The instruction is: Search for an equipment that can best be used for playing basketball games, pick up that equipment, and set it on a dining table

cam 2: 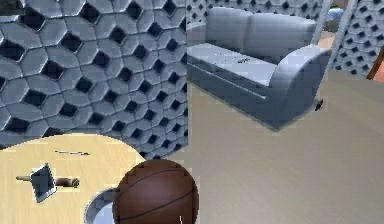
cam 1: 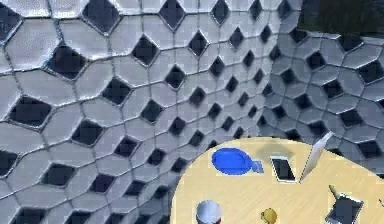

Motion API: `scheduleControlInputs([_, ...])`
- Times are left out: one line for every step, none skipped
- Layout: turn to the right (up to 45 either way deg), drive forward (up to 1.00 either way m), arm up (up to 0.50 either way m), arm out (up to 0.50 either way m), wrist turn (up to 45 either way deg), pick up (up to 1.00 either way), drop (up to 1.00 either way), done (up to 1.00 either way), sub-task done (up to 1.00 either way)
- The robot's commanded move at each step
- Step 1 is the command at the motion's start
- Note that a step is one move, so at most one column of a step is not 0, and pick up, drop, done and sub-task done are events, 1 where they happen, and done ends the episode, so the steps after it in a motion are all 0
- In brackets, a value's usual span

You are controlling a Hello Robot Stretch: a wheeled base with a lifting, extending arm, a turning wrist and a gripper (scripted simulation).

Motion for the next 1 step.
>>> scheduleControlInputs([45.0, 0.00, 0.00, 0.00, 0.0, 0.00, 0.00, 0.00, 0.00])
